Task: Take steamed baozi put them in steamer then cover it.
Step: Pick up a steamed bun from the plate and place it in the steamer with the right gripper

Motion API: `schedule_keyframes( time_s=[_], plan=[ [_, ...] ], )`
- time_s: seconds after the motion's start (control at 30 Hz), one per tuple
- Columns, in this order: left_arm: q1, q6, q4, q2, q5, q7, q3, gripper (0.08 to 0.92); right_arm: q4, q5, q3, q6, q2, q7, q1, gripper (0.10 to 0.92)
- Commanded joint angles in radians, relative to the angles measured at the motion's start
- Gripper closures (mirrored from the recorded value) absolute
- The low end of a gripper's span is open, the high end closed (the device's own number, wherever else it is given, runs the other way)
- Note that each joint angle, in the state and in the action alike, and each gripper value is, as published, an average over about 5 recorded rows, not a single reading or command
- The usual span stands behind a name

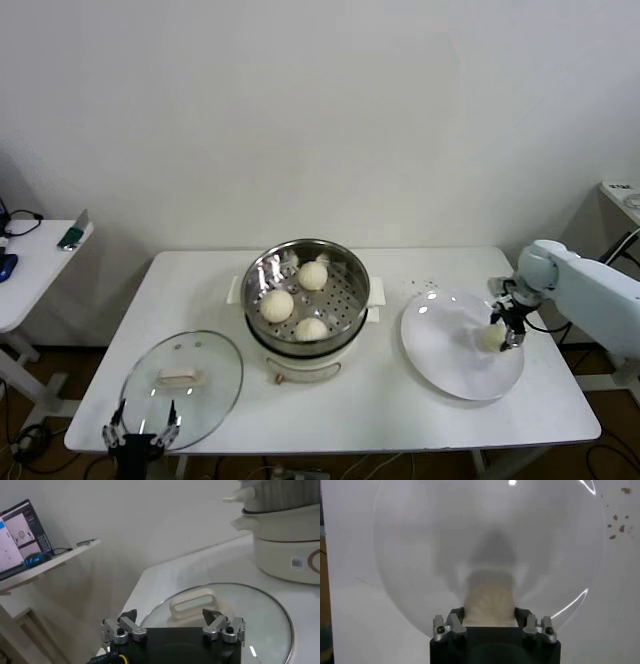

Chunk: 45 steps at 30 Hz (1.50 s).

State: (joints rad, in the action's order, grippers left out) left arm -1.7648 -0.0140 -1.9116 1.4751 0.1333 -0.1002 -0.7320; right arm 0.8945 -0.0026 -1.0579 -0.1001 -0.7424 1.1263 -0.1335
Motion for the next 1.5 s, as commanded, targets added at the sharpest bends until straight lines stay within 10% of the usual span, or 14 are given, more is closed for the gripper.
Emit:
schedule_keyframes(
  time_s=[0.03, 0.7, 1.5],
  plan=[
    [0.002, 0.001, -0.007, 0.005, -0.001, 0.0, 0.009, 0.177, 0.045, 0.158, -0.139, -0.035, 0.005, -0.012, -0.163, 0.355],
    [0.006, 0.011, -0.079, -0.001, 0.001, 0.006, 0.073, 0.177, 0.092, 0.894, -0.656, -0.167, -0.419, -0.07, -0.775, 0.35],
    [0.019, -0.002, -0.081, -0.007, 0.005, 0.006, 0.092, 0.177, 0.161, 1.048, -0.75, -0.231, -0.675, -0.181, -0.671, 0.347]
  ],
)
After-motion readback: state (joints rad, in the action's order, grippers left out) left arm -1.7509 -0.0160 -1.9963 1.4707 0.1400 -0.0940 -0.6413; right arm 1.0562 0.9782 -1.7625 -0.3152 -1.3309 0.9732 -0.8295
